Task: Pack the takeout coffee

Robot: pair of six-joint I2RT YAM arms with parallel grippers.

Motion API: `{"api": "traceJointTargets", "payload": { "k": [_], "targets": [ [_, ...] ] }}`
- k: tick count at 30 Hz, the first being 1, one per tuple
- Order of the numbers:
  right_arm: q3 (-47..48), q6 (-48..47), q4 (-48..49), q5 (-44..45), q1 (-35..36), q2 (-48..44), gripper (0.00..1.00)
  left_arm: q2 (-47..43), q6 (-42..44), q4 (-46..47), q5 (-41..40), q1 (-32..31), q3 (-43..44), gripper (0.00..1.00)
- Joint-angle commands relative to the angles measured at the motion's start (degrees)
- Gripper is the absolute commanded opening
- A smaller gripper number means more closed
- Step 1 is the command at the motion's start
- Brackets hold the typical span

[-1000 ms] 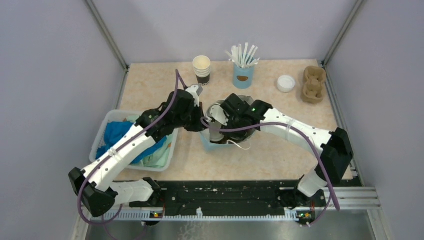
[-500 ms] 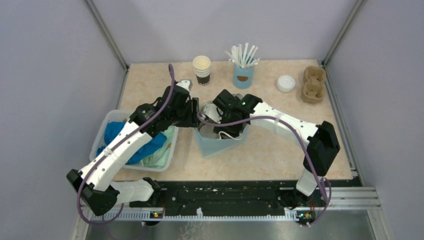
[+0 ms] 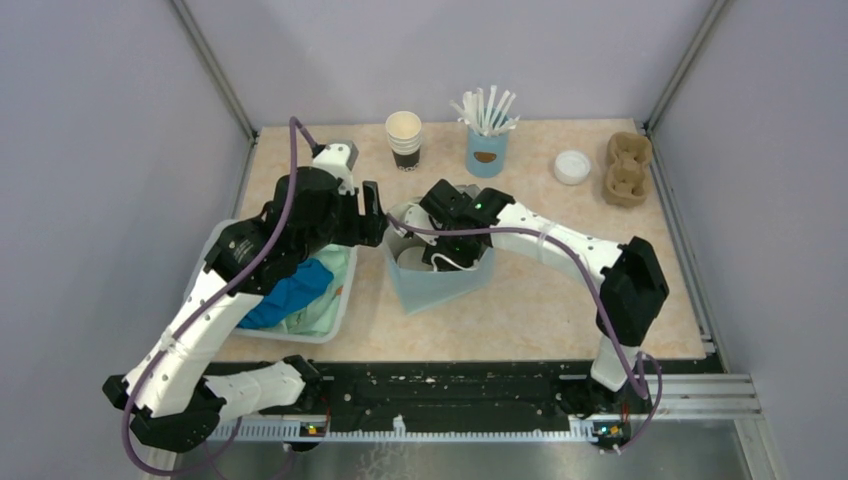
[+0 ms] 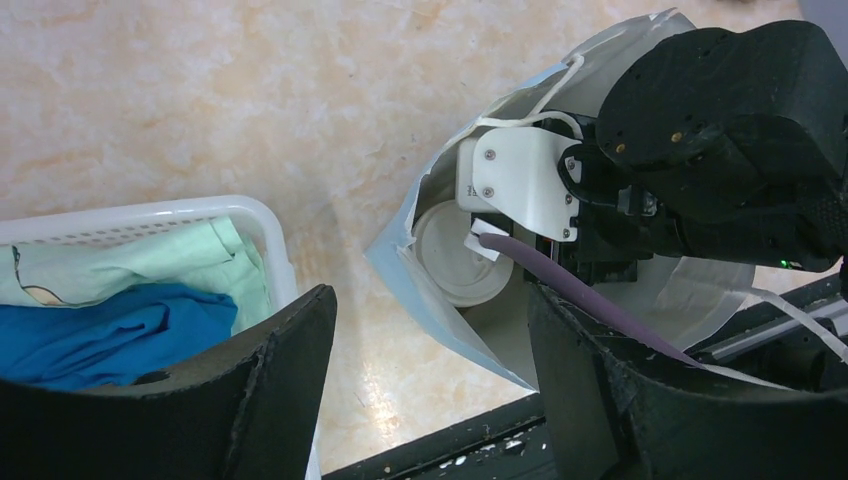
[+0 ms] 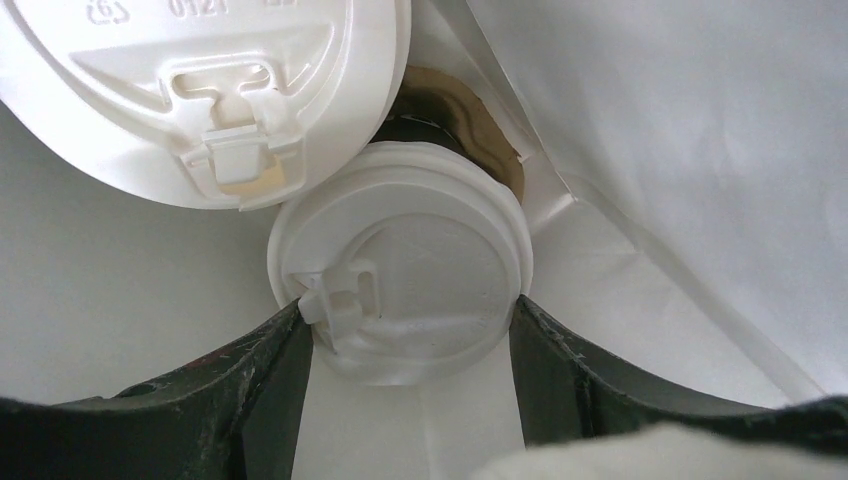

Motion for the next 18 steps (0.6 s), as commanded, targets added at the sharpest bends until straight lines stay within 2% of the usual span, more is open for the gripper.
{"api": "traceJointTargets", "payload": {
  "k": [1,4,10,18],
  "targets": [
    [-5.5,2.4,2.8,-4.9,0.5,9.1,0.42,-1.0,1.7,3.6,0.1,-0.5,1.4,0.77],
    [-2.4,3.6,0.6,-4.1,0.5,8.8,0.46,-1.6,1.6,3.6,0.2,-0.5,1.4,0.77],
    [5.4,7.4,-4.1,-4.1,0.7,5.0,0.65,-2.4,1.3,4.1,1.3,-0.5,1.4,0.78],
    [8.7,12.0,-6.3,-0.9,1.9,-0.1,0.92,-3.6,-0.7,4.0,2.4,-0.5,0.6,0.78]
  ]
}}
